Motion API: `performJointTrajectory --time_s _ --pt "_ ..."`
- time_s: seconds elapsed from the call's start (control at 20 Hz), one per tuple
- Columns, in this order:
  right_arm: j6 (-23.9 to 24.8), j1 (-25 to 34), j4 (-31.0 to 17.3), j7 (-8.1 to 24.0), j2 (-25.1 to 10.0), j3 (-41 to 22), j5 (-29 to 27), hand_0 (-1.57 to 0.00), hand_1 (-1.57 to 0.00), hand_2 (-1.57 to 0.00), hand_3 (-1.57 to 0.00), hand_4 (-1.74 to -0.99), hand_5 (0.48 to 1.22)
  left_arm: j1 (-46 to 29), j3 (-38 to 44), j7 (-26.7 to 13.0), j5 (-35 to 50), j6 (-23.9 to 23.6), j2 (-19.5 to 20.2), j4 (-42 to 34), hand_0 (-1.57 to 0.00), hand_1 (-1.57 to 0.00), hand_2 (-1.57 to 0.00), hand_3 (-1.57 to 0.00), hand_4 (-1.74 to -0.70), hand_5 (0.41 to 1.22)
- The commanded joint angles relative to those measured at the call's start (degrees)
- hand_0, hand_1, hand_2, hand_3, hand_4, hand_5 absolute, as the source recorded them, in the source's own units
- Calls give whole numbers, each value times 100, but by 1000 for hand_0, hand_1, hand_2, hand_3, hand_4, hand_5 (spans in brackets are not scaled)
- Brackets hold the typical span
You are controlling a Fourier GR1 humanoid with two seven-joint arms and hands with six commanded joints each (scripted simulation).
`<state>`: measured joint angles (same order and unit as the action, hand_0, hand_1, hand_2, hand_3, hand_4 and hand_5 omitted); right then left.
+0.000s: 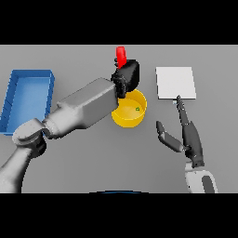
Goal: Pick up the red beaker and tilt it to pour out 1 green nut into yellow bowl. Pick up the yellow bowl and place it on the metallic measuring scale.
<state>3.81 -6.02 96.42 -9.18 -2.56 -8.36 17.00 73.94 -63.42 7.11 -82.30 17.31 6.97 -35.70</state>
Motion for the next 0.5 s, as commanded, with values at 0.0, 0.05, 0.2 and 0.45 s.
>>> performJointTrajectory --time_s 0.0,0.05,0.2,0.45 --pt "-38 71 -14 27 10 14 -64 1 1 1 1 -1051 677 61 -63 40 -57 40 -40 12 -1571 -1571 -1571 -1571 -1732 1221" --pt "-17 96 13 -6 -13 47 -73 1 1 1 1 -1047 681 81 -71 12 -83 52 -50 21 -1571 -1571 -1571 -1571 -1728 1221" --pt "-45 99 27 89 -59 53 -65 1 1 1 1 -1027 686 413 19 318 -58 -110 -39 251 -1571 -1571 -1571 -1571 -1729 1221" --pt "55 -19 95 -74 -32 -19 82 1 1 1 1 -1023 682 1095 670 341 293 -246 229 633 -1571 -1571 -1571 -1571 -1728 1221"
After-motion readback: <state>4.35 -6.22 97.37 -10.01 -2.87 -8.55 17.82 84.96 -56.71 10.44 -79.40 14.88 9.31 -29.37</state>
